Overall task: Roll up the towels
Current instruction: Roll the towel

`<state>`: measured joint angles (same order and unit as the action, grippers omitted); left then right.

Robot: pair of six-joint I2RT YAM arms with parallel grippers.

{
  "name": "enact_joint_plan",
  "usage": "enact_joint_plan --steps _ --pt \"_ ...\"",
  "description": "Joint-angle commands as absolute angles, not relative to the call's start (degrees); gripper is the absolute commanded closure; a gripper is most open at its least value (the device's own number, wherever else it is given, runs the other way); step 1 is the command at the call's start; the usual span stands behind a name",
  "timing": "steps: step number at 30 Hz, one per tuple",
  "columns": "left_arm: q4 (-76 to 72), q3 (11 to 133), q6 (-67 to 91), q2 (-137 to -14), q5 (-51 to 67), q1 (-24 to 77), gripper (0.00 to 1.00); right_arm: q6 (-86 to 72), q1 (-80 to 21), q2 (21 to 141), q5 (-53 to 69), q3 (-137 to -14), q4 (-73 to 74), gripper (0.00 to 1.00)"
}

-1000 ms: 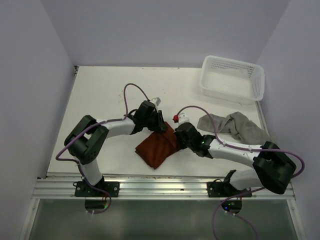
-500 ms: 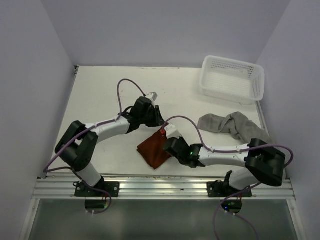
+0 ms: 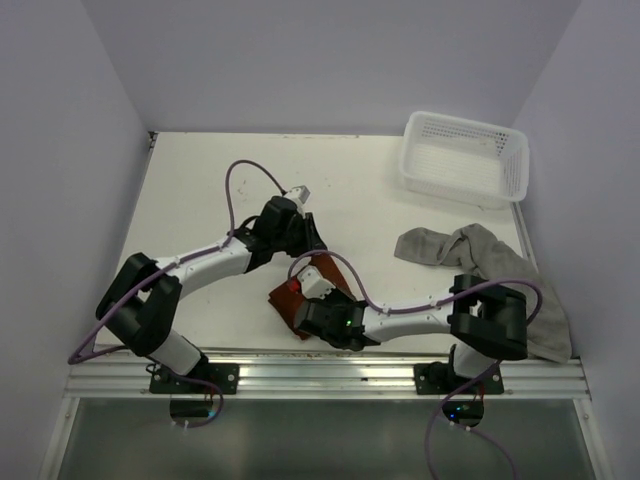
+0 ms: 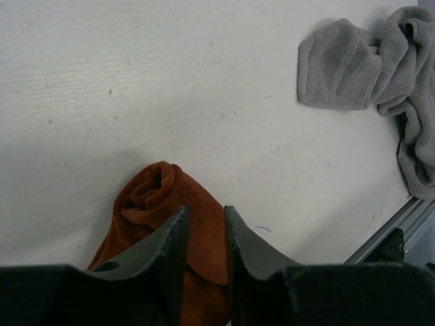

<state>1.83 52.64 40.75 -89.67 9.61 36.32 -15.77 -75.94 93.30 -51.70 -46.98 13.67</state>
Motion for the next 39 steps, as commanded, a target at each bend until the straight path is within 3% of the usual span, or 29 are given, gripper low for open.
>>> enact_joint_plan --steps 1,15,39 --pt "1.0 50.4 40.3 -86.1 10.0 35.9 0.69 -16.3 -77.9 96.2 -57.0 -50.7 16.7 1.0" --pt "-7.1 46.9 41.4 -85.7 13.8 37.5 0.69 -16.5 -80.7 103.3 -60.6 -54.7 20.4 1.0" --pt "-14.9 38.5 41.7 -95.7 11.8 39.1 0.71 -20.3 -80.7 101.3 -55.9 -52.3 17.8 0.97"
